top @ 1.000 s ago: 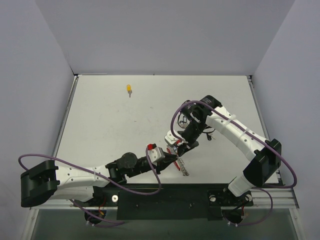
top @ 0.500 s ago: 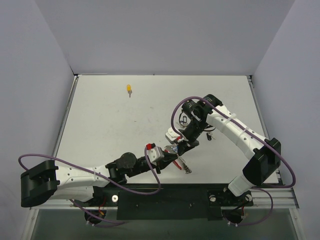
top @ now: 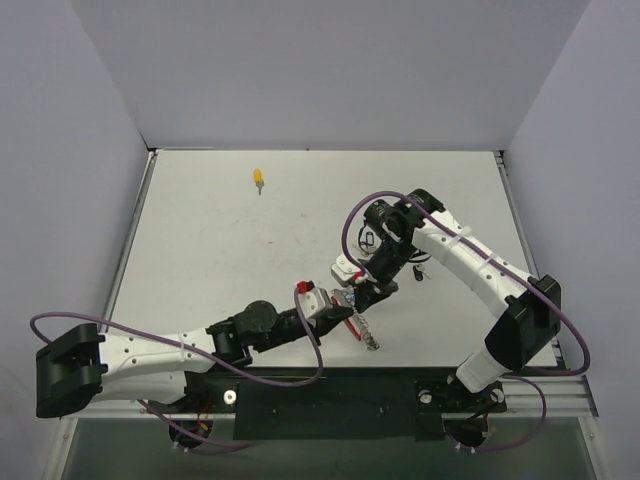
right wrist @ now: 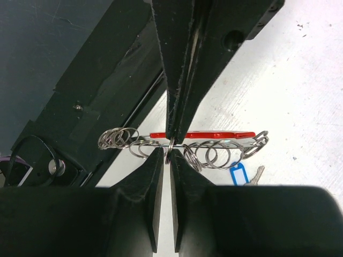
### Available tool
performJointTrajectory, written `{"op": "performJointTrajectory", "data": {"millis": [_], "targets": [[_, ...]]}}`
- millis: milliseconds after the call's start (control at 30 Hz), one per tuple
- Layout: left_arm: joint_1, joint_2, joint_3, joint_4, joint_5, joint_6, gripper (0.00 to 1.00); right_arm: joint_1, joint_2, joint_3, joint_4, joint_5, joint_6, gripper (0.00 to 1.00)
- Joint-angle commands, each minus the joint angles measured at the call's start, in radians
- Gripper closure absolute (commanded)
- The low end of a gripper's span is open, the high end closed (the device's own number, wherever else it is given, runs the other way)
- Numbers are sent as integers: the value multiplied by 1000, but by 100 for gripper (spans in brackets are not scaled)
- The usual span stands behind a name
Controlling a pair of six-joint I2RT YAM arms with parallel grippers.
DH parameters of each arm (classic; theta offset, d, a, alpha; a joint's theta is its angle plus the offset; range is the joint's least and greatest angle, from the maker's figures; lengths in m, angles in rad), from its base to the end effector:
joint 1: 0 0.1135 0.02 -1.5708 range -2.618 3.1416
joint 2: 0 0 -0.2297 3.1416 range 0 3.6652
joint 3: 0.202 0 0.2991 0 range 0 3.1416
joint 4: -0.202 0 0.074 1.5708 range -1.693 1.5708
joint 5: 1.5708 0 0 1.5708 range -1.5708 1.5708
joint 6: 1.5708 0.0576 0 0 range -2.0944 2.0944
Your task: Put the keys on the keyring
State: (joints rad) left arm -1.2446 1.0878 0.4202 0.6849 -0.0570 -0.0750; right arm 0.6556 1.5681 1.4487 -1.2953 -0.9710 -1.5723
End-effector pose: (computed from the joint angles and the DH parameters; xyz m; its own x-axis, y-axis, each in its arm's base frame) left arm 0.1031 -0.2946 0.1849 -0.0640 -0.0444 -0.9970 0.9253 0.3716 -0.0759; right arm 0.2358 0.2413 0.2627 0.4470 -0.3683 -0.8152 -0.7824 -0.6028 -0.1567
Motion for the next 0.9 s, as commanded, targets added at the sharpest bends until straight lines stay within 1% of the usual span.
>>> {"op": "performJointTrajectory", "data": {"millis": [0,33,67,200,400,533,733,867], "targets": [[46,-65,118,-224,12,-25,100,-1,15,-13,-102,-74,-12,90],[60,-69,141,-285,44,-41,100,1,15,-14,-102,-74,-14,89],[82,-74,155,-310,57,-54,100,2,17,-16,-102,-77,-14,86],[145,-63,230,-488,184,-80,100,3,21,-14,-105,-92,-9,80],[171,4,357,-630,244,-94,100,3,46,-10,-102,-138,12,78],[172,15,382,-650,252,-114,100,-1,69,1,-104,-150,38,78],[178,11,379,-637,281,-132,100,-11,87,15,-102,-176,74,78],[183,11,370,-619,298,-140,100,-11,87,19,-101,-186,90,75]]}}
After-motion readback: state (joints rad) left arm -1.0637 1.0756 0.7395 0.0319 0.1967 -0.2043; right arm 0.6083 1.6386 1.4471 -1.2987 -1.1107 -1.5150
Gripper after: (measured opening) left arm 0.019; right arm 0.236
